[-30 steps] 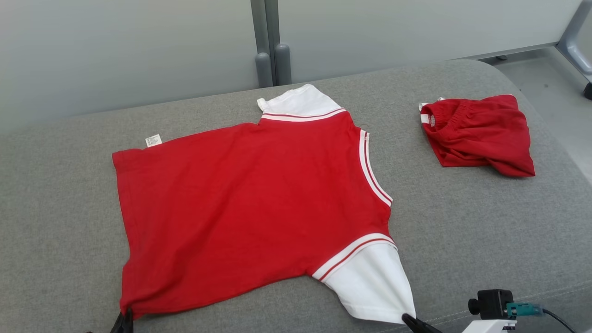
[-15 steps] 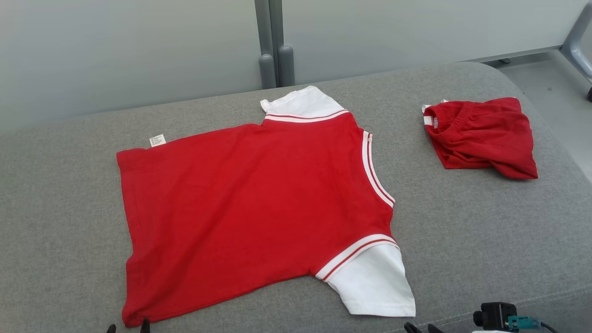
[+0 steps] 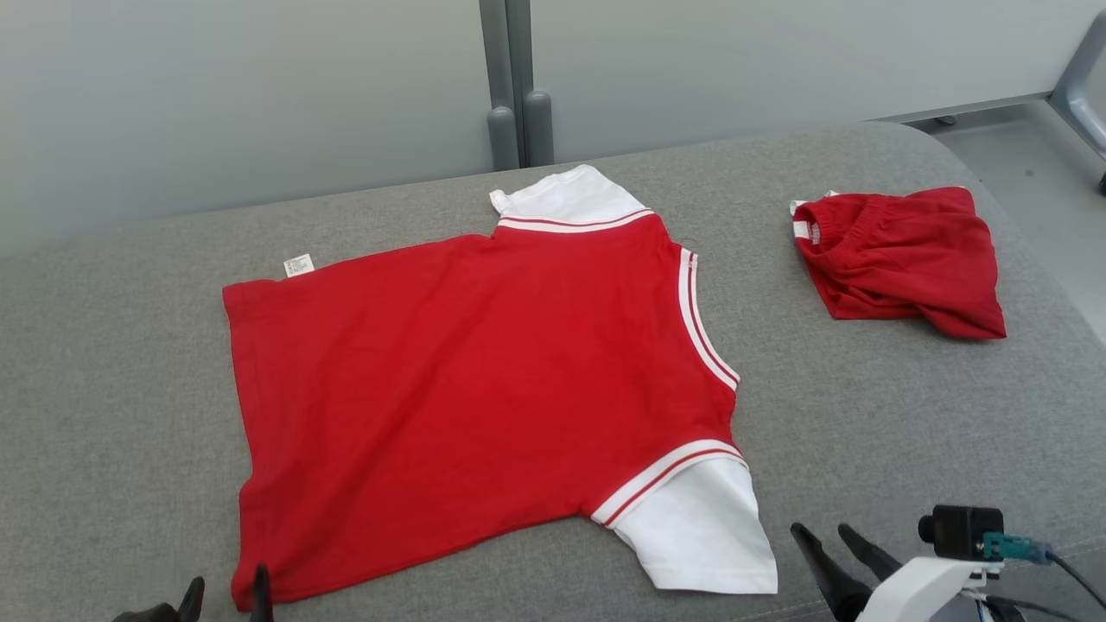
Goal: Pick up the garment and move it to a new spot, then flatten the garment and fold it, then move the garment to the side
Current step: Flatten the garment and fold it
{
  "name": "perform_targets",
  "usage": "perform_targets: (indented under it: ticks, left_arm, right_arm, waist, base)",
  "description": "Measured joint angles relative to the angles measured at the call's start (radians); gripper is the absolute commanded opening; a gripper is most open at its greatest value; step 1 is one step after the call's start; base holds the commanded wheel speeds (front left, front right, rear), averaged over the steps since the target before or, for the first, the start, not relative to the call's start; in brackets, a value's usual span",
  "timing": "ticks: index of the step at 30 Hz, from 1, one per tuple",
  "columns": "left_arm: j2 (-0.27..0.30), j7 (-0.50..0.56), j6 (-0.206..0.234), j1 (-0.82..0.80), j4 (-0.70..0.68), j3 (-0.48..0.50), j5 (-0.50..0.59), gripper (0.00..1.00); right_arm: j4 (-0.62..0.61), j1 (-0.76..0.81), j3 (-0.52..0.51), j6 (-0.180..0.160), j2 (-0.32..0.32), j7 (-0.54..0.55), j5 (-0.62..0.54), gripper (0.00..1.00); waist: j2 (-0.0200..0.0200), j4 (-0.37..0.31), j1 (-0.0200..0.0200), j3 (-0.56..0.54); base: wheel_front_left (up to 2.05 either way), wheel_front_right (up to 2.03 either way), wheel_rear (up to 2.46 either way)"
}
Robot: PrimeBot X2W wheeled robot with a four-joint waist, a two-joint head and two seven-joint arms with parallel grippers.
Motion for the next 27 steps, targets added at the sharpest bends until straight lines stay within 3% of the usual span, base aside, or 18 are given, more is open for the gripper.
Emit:
perform_targets:
  ticks: [15,27]
  left_arm:
    - [-0.042,-0.021,0.003,-0.053,-0.111,-0.029,0.044,1.00]
    - [-0.060,-0.026,0.025,-0.053,-0.170,-0.016,0.053,1.00]
  right_arm:
    - [-0.036,-0.144,0.004,-0.027,-0.005,-0.111,-0.143,1.00]
    - [-0.044,-0.185,-0.016,-0.088,0.027,-0.186,-0.210,1.00]
  waist:
    - [0.0000,0.013,0.0000,-0.015]
    - [0.0000,0.027,0.0000,-0.025]
  base:
    - [0.00,0.00,0.00]
    - [0.00,0.00,0.00]
